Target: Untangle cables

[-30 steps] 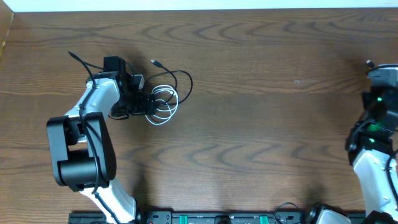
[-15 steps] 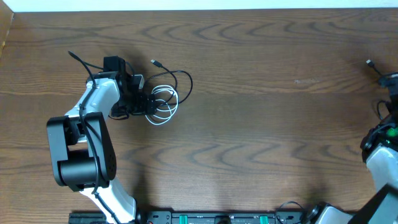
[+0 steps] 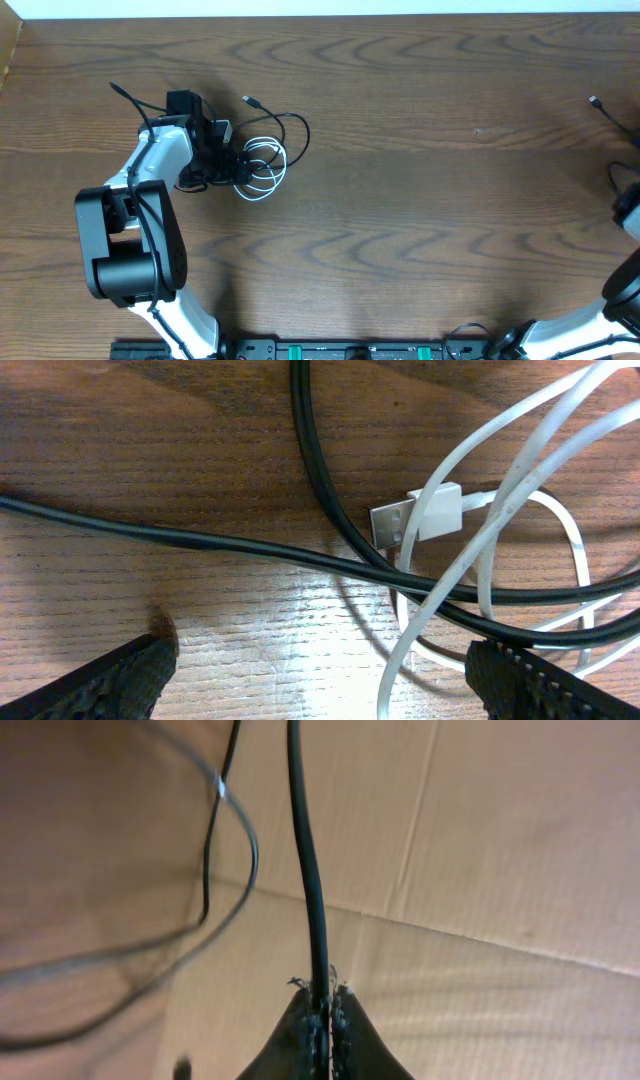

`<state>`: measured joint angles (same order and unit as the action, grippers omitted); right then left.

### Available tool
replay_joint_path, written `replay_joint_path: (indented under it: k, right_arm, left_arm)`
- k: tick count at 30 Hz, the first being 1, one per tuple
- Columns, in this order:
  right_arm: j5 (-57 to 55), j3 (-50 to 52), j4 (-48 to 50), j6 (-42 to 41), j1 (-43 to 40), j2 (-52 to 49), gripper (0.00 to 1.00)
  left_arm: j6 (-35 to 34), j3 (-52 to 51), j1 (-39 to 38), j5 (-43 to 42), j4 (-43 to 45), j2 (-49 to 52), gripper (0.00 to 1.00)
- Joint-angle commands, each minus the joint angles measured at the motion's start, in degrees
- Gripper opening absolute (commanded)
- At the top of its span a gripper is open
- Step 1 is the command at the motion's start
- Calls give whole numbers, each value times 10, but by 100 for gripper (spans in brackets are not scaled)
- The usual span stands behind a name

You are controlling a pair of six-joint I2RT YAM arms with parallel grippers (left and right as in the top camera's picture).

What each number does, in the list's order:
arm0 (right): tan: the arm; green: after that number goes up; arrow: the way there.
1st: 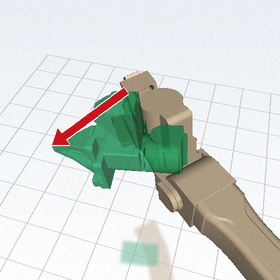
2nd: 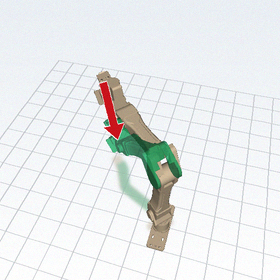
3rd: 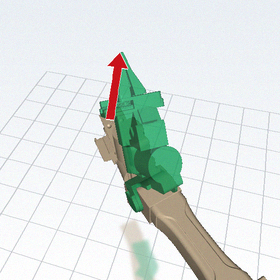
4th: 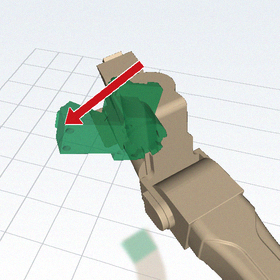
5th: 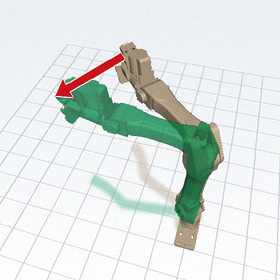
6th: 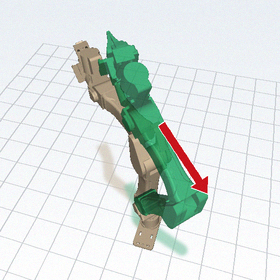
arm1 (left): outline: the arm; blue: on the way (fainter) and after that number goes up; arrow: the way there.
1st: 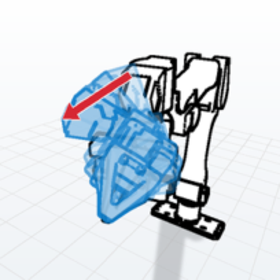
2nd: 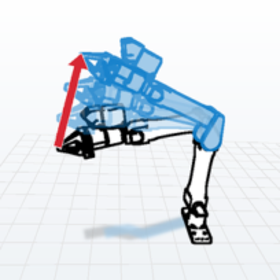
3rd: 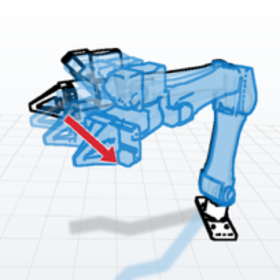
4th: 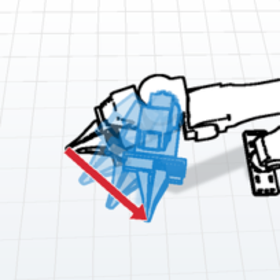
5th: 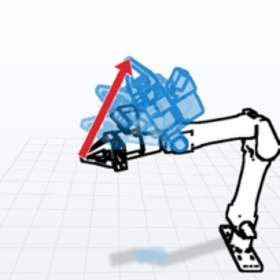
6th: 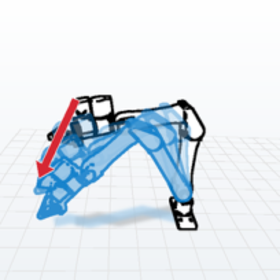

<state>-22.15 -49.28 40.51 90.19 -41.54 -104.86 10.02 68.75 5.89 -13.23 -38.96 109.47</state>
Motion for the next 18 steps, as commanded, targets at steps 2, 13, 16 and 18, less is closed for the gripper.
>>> replay_joint_path:
  k: [2,13,16,18]
  right_arm:
    - [12,-9,-45,46,-12,-5,16]
    - [18,-9,-121,-172,-6,-5,99]
    - [15,-9,-124,-175,0,-5,99]
    - [13,-9,-143,-175,7,-4,99]
  left_arm:
    - [-7,-3,0,-3,-2,7,98]
    - [-7,-3,0,-3,-2,7,98]
    - [-7,-3,0,-3,-2,7,98]
    - [-7,-3,0,-3,-2,7,98]
